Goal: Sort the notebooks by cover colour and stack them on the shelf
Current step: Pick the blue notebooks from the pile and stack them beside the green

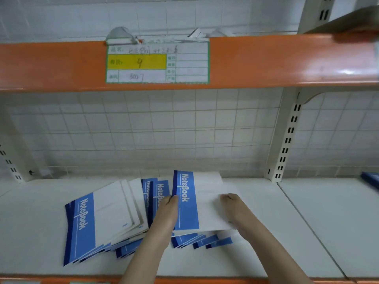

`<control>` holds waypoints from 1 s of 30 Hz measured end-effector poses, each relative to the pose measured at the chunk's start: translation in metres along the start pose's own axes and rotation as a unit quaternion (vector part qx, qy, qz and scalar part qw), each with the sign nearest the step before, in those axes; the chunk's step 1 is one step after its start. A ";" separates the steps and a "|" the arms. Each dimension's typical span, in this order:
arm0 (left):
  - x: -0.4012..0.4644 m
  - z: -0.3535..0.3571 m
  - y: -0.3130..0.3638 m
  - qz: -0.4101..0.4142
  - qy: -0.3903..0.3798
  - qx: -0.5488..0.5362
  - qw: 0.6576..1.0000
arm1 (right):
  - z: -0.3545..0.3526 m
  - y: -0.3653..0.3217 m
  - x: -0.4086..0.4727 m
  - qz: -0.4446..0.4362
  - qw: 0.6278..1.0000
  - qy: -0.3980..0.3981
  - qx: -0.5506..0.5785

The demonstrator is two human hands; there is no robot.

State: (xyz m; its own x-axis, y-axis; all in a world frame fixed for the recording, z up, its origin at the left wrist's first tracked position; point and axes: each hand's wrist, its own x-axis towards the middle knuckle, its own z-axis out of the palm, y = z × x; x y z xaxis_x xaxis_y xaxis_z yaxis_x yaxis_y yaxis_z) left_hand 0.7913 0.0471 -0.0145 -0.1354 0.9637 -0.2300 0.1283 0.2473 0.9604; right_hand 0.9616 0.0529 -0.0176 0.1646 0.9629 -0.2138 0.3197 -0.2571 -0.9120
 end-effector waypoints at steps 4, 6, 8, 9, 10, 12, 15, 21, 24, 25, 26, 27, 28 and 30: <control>-0.003 0.020 0.006 -0.028 -0.020 -0.008 0.999 | -0.021 0.005 -0.004 0.013 0.998 0.013 0.058; -0.006 0.034 0.010 -0.026 -0.024 -0.001 0.999 | -0.035 0.010 -0.005 0.020 0.997 0.023 0.076; -0.010 0.049 0.013 -0.018 -0.029 0.001 0.999 | -0.049 0.016 -0.006 0.020 0.996 0.026 0.085; -0.011 0.057 0.012 -0.013 -0.030 -0.003 0.999 | -0.057 0.019 -0.007 0.017 0.996 0.027 0.088; -0.013 0.065 0.014 -0.011 -0.029 -0.006 0.999 | -0.065 0.022 -0.007 0.016 0.995 0.030 0.094; -0.015 0.082 0.015 -0.004 -0.027 -0.015 1.000 | -0.081 0.028 -0.008 0.018 0.994 0.041 0.102; -0.023 0.108 0.018 0.003 -0.034 0.000 0.999 | -0.106 0.038 -0.011 0.014 0.992 0.051 0.116; -0.045 0.168 0.030 -0.014 -0.068 -0.029 0.997 | -0.175 0.060 -0.016 0.005 0.993 0.053 0.104; -0.057 0.203 0.035 -0.012 -0.069 -0.027 0.997 | -0.212 0.070 -0.015 0.019 0.994 0.047 0.095; -0.060 0.215 0.036 -0.009 -0.070 -0.027 0.997 | -0.224 0.074 -0.013 0.024 0.995 0.047 0.085; -0.064 0.228 0.037 -0.010 -0.071 -0.029 0.997 | -0.237 0.078 -0.011 0.029 0.995 0.050 0.075; -0.067 0.240 0.038 -0.010 -0.073 -0.031 0.997 | -0.249 0.081 -0.010 0.033 0.996 0.056 0.068; -0.070 0.253 0.039 -0.012 -0.075 -0.034 0.997 | -0.261 0.085 -0.008 0.035 0.996 0.062 0.062; -0.076 0.278 0.040 -0.014 -0.077 -0.040 0.996 | -0.284 0.093 -0.005 0.041 0.995 0.073 0.051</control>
State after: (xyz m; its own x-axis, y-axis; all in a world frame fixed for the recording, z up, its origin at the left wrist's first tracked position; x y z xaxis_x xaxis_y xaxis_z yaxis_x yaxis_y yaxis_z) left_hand 1.0797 0.0116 -0.0023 0.0146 0.9623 -0.2716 0.0472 0.2707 0.9615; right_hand 1.2559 0.0007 -0.0021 0.3223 0.9149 -0.2432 0.2042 -0.3181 -0.9258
